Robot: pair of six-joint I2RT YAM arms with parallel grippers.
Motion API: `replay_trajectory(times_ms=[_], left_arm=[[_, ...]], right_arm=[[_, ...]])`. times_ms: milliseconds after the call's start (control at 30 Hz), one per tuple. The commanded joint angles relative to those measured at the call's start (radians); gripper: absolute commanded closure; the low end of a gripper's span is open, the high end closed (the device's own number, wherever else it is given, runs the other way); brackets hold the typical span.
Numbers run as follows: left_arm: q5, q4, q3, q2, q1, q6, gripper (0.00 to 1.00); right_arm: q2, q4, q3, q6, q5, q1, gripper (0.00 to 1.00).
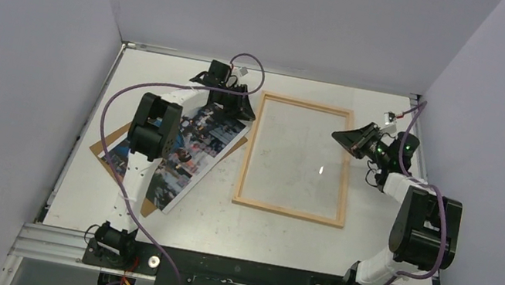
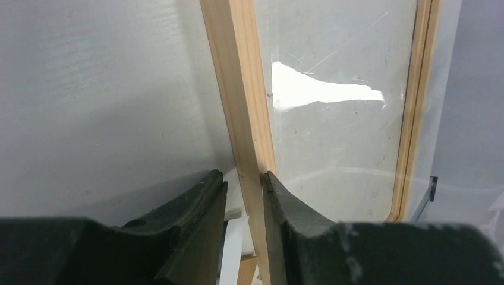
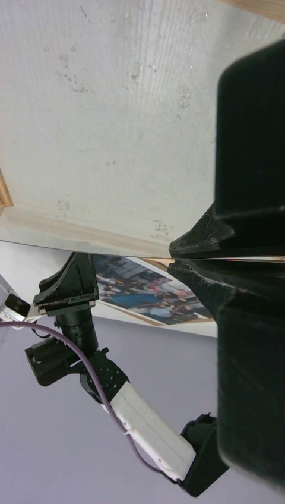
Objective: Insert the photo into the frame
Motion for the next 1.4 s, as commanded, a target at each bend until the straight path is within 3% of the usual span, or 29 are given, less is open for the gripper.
replay_trajectory(times_ms=[0,367,700,833,1067,1233,1367], left_arm=[[-0.111,-0.094,0.036,0.063,-0.01,0.093,0.72],[-0.13,-0.144,0.09,0.089,-0.01,0.105,0.75],[-0.141,-0.174,0.112,0.101,-0.008,0.114,0.77],[-0.139,-0.18,0.117,0.102,-0.006,0.111,0.78],[-0.12,-0.182,0.129,0.107,0.004,0.096,0.79],[-0.107,-0.182,0.141,0.115,0.01,0.086,0.79],[-0.099,-0.182,0.145,0.116,0.013,0.084,0.79]], right_arm=[[0.034,0.256,-0.01,0.173,-0.032,0.01,1.0],[0.112,0.734,-0.029,0.565,-0.061,0.014,1.0],[0.11,0.699,-0.023,0.523,-0.062,0.053,1.0],[0.079,0.476,-0.006,0.355,-0.059,0.072,1.0],[-0.054,-0.237,0.114,-0.176,-0.013,0.113,1.0],[-0.066,-0.4,0.15,-0.273,0.017,0.115,1.0],[-0.041,-0.425,0.162,-0.293,0.048,0.114,1.0]])
